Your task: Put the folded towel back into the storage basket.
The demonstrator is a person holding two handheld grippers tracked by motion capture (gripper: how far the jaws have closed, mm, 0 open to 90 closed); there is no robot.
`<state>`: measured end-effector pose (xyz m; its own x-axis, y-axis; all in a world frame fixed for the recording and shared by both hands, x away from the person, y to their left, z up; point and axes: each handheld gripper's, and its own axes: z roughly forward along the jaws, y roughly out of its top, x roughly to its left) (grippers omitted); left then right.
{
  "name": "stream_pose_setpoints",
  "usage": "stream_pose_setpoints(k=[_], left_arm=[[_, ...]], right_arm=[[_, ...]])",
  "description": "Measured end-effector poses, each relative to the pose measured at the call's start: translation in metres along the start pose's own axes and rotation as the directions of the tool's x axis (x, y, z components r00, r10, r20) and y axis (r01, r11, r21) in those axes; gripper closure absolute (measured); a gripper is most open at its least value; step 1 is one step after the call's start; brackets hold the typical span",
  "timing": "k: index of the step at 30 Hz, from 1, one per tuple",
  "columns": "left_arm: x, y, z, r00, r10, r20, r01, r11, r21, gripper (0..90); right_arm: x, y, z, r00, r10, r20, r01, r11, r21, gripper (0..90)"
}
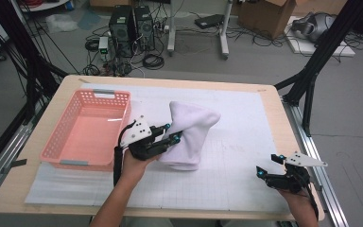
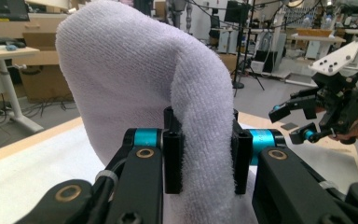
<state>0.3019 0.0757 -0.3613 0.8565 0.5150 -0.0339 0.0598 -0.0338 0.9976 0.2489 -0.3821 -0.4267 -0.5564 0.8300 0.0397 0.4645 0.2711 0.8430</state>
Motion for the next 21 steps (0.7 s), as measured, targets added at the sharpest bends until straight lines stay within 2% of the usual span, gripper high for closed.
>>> stream_pose_setpoints(k=[12, 21], left_arm=[[0.011, 0.015, -0.016, 0.9995, -0.004, -0.031, 0.003, 0.9992, -0.039, 73.5], [0.025, 0.024, -0.033, 0.9976, -0.002, -0.069, -0.001, 0.9992, -0.04, 73.4]], right_arm=[[-0.001, 0.0, 0.0, 1.0, -0.001, 0.005, 0.001, 1.0, -0.006, 19.1], [-0.001, 0.0, 0.0, 1.0, 0.0, 0.008, 0.0, 1.0, -0.003, 19.0]])
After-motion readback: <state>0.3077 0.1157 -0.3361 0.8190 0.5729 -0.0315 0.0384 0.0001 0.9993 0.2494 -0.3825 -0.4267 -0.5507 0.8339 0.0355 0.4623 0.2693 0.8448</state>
